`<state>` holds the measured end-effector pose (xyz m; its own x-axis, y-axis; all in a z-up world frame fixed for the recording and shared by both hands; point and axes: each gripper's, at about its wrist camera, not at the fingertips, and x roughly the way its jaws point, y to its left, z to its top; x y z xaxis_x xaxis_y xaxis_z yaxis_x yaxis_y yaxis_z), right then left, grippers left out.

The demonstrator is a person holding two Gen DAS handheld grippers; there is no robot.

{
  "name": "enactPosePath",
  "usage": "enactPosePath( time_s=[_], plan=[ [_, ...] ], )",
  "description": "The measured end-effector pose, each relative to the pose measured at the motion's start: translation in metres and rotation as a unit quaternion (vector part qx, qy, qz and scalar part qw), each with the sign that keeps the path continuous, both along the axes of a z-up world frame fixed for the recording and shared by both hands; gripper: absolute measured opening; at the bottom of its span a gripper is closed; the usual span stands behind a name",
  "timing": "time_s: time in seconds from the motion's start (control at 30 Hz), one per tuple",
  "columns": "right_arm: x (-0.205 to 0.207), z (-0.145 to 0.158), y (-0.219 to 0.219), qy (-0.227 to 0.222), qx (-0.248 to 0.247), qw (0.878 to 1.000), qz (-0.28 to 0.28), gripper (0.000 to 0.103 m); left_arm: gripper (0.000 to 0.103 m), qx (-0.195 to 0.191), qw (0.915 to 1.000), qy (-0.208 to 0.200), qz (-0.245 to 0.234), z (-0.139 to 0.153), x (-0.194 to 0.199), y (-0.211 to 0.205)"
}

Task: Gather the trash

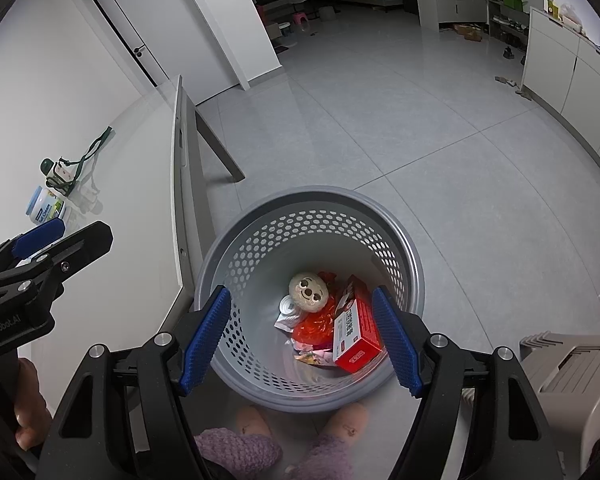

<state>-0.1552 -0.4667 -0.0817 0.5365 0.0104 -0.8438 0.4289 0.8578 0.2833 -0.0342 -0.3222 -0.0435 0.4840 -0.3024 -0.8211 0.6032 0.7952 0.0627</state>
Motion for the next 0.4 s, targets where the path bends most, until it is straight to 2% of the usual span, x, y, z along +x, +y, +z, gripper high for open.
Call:
enactPosePath(
  time_s=[0.4],
  plan=[
    [-0.0001, 0.0009, -0.0002, -0.001, 0.0, 1.0, -0.001, 0.07, 0.097, -0.003, 1.0, 0.004, 0.003, 0.0011, 0.0029, 0.0025]
  ],
)
